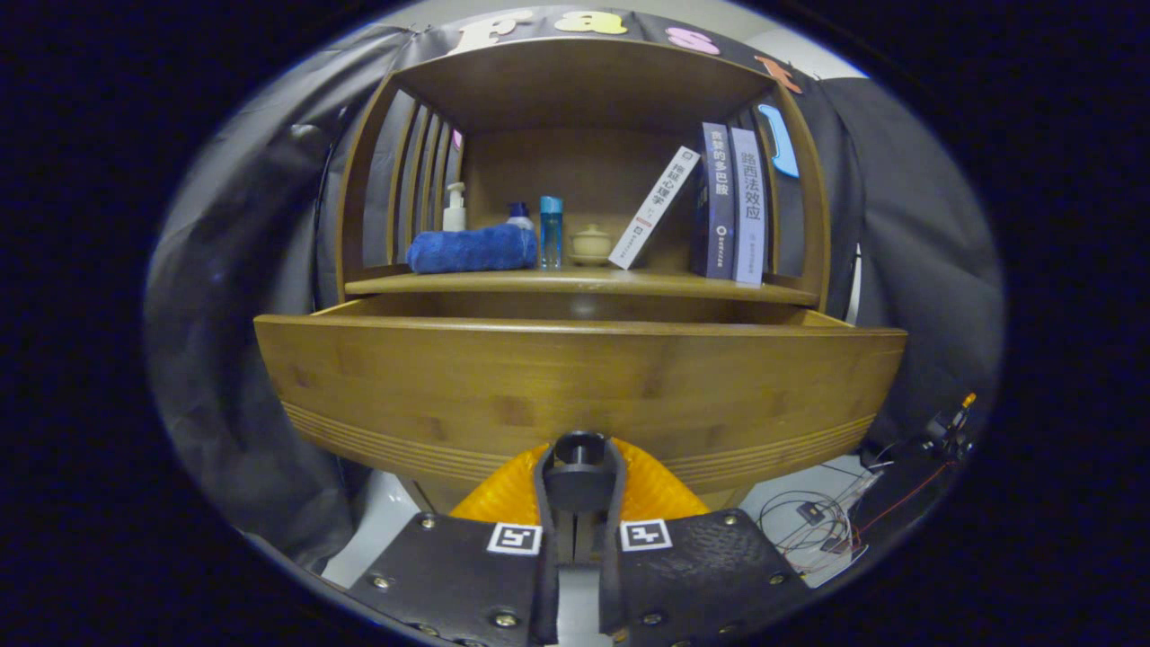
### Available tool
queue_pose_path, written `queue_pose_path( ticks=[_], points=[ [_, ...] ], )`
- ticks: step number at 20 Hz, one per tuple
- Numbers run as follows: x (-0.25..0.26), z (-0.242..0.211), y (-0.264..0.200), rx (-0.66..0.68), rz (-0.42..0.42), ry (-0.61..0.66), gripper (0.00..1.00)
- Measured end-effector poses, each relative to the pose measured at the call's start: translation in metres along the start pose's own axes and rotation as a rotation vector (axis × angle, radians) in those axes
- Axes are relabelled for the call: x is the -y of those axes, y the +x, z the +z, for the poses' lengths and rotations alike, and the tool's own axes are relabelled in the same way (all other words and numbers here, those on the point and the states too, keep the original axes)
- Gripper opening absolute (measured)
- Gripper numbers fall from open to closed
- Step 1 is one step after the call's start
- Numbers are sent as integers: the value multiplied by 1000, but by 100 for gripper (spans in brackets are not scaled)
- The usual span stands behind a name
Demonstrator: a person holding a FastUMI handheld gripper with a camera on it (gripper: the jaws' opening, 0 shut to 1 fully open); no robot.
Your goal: Pull open the drawer, take out the items inside it, and place them on the countertop above the cabinet.
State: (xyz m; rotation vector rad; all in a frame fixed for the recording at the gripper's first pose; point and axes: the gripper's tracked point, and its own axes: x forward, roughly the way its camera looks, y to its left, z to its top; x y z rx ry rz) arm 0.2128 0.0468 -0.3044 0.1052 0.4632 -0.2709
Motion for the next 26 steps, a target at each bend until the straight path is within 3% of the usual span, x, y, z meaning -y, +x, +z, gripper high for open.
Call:
queue_pose_path(
  ticks=[18, 22, 26],
  points=[
    [-6, -31, -81, -65, 43, -18, 18],
    [-7, -32, -81, -73, 47, -46, 18],
    [-6, -27, -98, -119, 88, -13, 37]
  ],
)
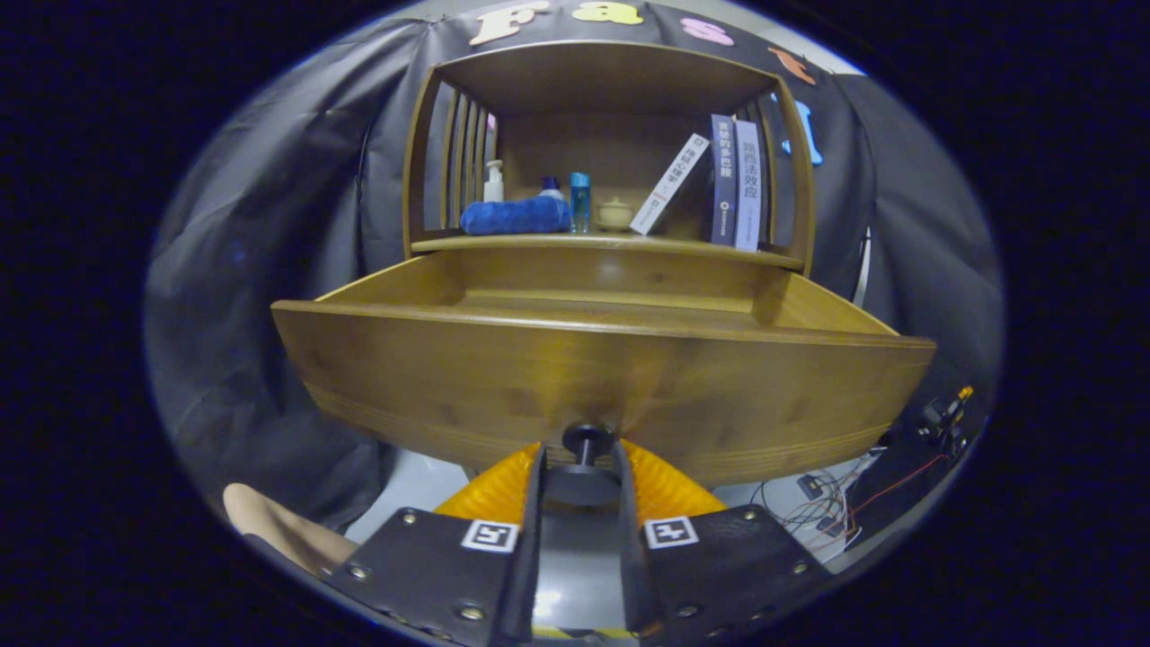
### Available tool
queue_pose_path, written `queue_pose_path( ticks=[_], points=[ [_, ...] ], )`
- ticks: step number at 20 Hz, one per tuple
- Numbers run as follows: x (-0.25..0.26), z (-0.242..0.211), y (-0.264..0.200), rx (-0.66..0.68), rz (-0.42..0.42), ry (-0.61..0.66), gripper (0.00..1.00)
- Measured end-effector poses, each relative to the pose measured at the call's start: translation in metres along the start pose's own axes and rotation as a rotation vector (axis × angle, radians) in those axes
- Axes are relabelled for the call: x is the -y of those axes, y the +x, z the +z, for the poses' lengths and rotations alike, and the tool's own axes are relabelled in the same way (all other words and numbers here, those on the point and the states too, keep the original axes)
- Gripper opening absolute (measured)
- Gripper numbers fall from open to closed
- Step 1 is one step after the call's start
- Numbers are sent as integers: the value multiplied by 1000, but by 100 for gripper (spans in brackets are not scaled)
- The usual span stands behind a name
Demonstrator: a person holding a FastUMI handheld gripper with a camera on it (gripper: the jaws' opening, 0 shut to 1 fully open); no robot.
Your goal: Pull open the drawer, take out the items inside it, and place them on the countertop above the cabinet.
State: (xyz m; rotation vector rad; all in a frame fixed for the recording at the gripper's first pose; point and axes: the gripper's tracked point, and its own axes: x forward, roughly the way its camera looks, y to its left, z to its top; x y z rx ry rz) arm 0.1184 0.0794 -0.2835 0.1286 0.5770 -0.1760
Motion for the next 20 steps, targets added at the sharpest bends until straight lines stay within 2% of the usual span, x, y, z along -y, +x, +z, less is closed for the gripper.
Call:
queue_pose_path(
  ticks=[3, 6, 9, 11, 13, 17, 20],
  points=[
    [4, 27, -26, 74, 6, 7, 40],
    [9, 88, -40, 168, 16, -2, 39],
    [17, 131, -26, 196, 18, -41, 39],
    [17, 148, -3, 155, 32, -77, 39],
    [9, 152, 21, 66, 71, -113, 57],
    [4, 151, 71, -92, 98, -157, 92],
    [-2, 139, 99, -229, 120, -171, 92]
  ],
)
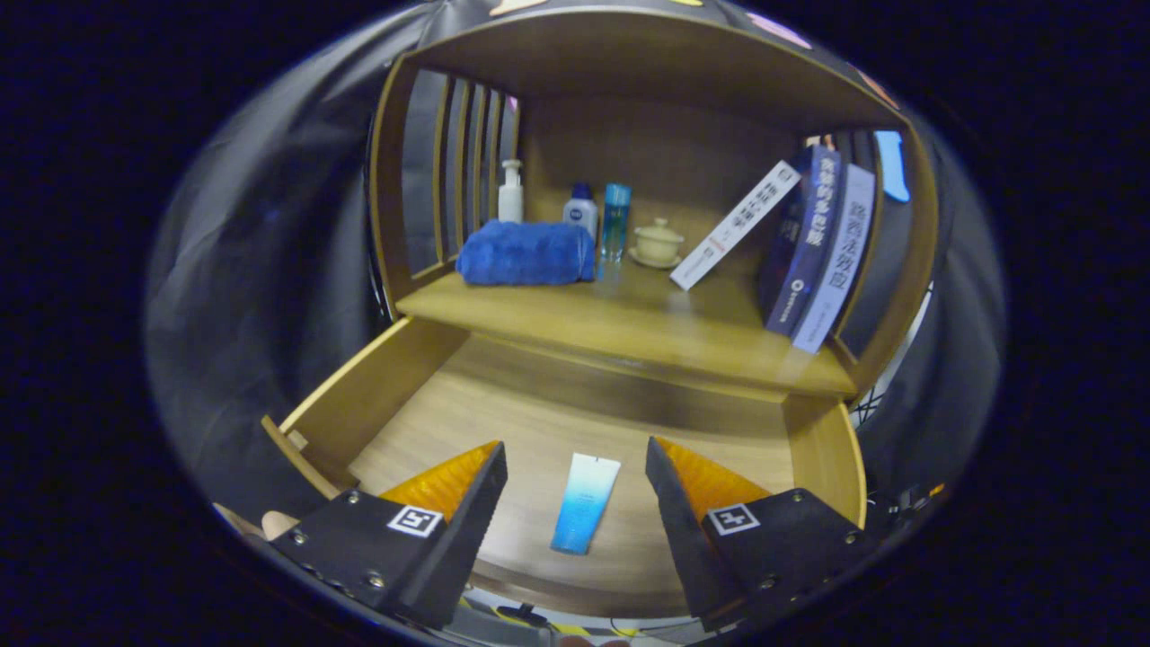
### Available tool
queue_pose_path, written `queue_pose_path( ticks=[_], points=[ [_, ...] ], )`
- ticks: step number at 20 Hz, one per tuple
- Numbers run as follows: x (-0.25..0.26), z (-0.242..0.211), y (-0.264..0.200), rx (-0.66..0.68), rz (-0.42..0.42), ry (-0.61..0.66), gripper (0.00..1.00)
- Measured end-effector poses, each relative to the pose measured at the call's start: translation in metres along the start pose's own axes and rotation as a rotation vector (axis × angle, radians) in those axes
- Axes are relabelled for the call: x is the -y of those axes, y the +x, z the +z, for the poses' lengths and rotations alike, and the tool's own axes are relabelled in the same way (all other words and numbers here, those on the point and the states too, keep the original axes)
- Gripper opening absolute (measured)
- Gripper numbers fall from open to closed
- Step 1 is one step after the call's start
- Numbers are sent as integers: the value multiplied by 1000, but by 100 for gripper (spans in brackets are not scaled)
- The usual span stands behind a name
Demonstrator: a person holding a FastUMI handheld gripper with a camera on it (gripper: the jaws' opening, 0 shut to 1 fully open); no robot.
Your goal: Pull open the drawer, take out the items inside it, and place them on the countertop above the cabinet.
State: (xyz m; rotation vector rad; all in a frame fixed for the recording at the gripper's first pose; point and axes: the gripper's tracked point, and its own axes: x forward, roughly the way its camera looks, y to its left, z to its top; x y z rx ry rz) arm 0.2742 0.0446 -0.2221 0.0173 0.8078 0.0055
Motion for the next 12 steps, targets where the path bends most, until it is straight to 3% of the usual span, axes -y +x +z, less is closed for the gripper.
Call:
queue_pose_path(
  ticks=[7, 12],
  points=[
    [-3, -45, 54, -309, 24, -41, 92],
    [0, -76, 69, -459, 25, -44, 92]
  ],
)
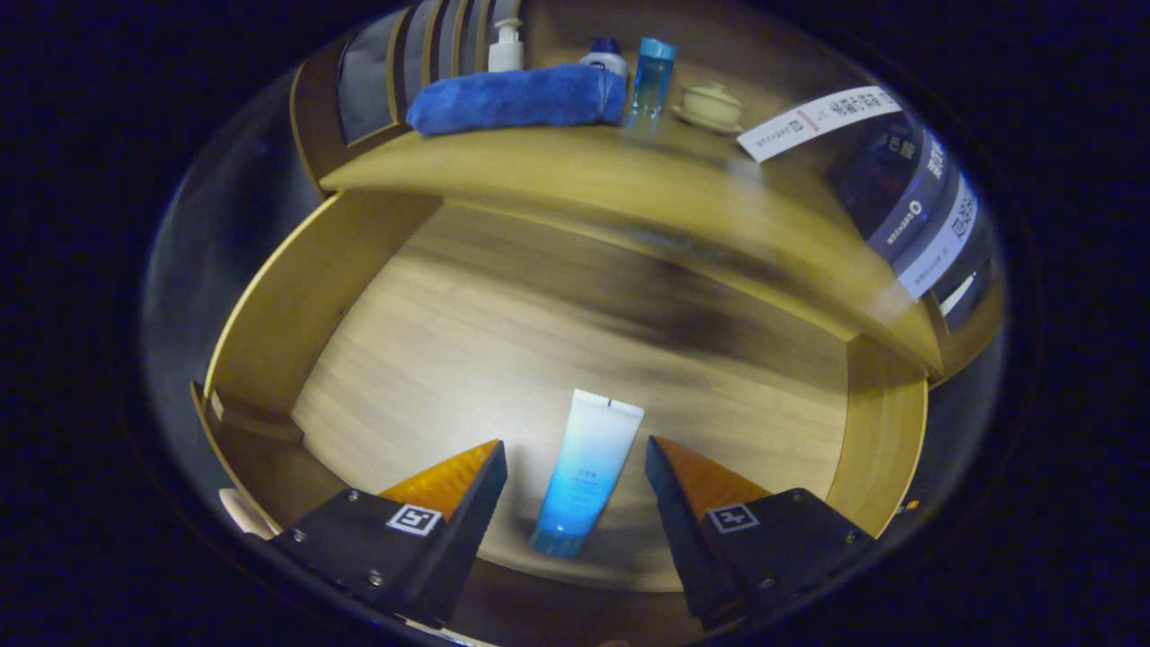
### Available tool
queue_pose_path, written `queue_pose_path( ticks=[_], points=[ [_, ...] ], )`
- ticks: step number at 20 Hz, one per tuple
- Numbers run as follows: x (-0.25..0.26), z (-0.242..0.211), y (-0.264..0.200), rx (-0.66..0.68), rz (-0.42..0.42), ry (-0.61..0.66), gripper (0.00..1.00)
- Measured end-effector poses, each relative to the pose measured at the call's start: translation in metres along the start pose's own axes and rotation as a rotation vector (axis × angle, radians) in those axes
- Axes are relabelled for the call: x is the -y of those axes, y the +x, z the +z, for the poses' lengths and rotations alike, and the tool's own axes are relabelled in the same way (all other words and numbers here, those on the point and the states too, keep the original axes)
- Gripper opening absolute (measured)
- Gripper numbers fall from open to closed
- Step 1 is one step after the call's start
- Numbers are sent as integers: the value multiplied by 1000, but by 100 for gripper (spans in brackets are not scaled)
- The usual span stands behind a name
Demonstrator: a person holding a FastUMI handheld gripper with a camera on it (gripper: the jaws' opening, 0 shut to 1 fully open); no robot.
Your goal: Pull open the drawer, take out the items inside it, and place them on the countertop above the cabinet.
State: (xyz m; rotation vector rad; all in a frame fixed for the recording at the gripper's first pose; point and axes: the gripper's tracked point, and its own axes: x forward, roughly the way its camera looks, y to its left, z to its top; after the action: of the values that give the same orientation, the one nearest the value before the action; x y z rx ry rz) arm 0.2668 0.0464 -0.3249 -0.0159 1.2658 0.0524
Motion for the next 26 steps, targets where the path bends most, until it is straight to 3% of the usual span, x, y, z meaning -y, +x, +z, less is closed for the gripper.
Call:
queue_pose_path(
  ticks=[8, 11, 13, 16, 18, 26],
  points=[
    [0, -21, 16, -129, 0, 5, 87],
    [-5, -20, 17, -116, 18, 13, 52],
    [-6, -19, 16, -91, 11, -10, 45],
    [-6, -17, 10, -32, 3, -10, 45],
    [-9, -5, 9, 16, 10, -2, 34],
    [-26, 23, -45, 169, 108, 46, 34]
  ],
)
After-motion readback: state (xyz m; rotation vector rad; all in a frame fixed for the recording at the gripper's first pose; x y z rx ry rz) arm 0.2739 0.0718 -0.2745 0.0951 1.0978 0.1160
